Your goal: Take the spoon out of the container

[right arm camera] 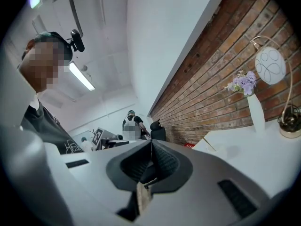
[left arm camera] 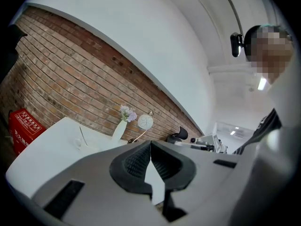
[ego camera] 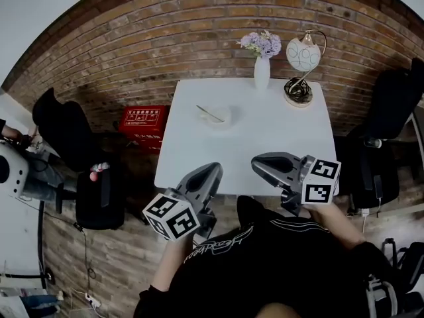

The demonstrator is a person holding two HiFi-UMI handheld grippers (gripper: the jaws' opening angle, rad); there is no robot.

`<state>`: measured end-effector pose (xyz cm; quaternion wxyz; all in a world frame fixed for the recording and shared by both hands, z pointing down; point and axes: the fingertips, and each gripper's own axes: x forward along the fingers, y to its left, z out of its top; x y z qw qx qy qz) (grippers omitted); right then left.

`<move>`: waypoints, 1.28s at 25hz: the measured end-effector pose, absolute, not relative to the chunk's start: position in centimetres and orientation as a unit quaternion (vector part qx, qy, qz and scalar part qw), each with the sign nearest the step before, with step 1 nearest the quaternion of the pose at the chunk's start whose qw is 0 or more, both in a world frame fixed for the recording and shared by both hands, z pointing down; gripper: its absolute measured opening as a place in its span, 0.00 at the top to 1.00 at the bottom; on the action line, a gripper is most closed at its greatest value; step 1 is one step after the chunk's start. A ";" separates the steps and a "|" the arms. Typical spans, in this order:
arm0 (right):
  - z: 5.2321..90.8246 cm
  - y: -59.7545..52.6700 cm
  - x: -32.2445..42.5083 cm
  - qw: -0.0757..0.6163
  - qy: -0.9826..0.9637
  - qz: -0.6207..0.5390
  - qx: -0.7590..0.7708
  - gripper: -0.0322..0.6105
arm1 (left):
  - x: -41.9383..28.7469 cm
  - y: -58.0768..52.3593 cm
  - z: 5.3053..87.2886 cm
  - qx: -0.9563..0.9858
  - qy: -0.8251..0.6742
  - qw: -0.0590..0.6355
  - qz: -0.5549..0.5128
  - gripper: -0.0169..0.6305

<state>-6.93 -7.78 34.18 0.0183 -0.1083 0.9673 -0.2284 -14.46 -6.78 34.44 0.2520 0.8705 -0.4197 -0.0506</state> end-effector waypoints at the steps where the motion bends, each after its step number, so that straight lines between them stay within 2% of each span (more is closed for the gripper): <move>1: 34.4 -8.4 -7.1 0.019 0.967 -0.231 -0.107 0.95 | -14.7 -7.3 34.7 0.869 -0.422 0.254 -0.048 0.97; 22: 39.5 -22.5 -10.4 0.014 0.947 -0.302 -0.111 0.95 | -20.4 -21.9 39.5 0.831 -0.482 0.277 -0.013 0.96; 32: 41.8 -25.4 -9.9 -0.002 0.938 -0.322 -0.124 0.95 | -23.2 -27.6 42.4 0.801 -0.528 0.281 -0.011 0.72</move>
